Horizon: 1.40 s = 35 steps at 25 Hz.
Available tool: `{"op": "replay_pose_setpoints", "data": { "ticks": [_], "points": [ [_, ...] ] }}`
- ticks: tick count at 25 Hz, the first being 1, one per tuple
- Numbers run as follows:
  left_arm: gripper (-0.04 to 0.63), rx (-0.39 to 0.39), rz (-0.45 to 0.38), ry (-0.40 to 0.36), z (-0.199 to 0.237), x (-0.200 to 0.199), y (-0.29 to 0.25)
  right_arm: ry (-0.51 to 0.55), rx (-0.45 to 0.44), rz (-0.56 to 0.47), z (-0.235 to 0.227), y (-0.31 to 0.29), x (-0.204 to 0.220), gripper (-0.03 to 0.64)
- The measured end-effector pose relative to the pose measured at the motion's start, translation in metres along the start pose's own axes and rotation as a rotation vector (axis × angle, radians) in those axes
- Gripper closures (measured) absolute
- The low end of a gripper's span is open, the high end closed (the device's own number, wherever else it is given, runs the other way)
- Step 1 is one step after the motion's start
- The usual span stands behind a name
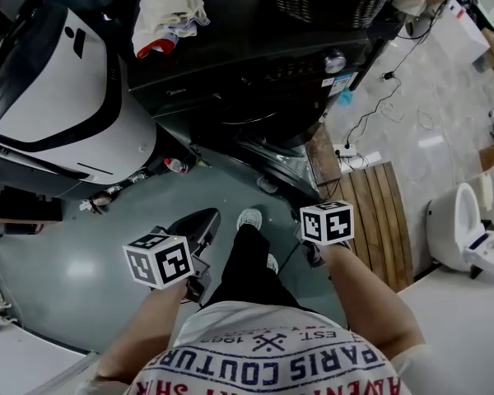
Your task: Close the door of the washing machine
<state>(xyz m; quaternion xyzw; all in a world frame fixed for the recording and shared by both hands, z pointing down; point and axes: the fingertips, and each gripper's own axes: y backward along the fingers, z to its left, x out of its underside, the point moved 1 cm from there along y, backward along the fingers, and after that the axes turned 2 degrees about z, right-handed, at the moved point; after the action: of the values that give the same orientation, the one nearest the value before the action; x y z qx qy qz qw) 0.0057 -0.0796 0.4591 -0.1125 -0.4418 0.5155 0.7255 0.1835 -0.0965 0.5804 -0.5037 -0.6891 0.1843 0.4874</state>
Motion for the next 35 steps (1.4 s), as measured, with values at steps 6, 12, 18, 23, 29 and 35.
{"op": "replay_pose_setpoints", "data": {
  "ticks": [6, 12, 18, 23, 29, 35],
  "points": [
    [0.569, 0.015, 0.014, 0.008, 0.008, -0.015, -0.014, -0.037, 0.04, 0.007, -0.02, -0.004, -0.015, 0.595],
    [0.569, 0.02, 0.029, 0.01, 0.019, -0.03, -0.023, -0.082, 0.095, -0.007, -0.042, -0.009, -0.036, 0.595],
    [0.569, 0.019, 0.058, 0.005, 0.028, -0.04, -0.033, -0.083, 0.128, -0.023, -0.058, -0.014, -0.059, 0.595],
    [0.569, 0.029, 0.086, -0.007, 0.036, -0.051, -0.045, -0.105, 0.156, -0.036, -0.071, -0.018, -0.077, 0.595],
    [0.569, 0.037, 0.096, -0.02, 0.04, -0.076, -0.06, -0.143, 0.185, -0.064, -0.088, -0.023, -0.1, 0.595],
    [0.569, 0.039, 0.125, -0.03, 0.044, -0.085, -0.071, -0.159, 0.188, -0.093, -0.101, -0.029, -0.123, 0.595]
  ]
}}
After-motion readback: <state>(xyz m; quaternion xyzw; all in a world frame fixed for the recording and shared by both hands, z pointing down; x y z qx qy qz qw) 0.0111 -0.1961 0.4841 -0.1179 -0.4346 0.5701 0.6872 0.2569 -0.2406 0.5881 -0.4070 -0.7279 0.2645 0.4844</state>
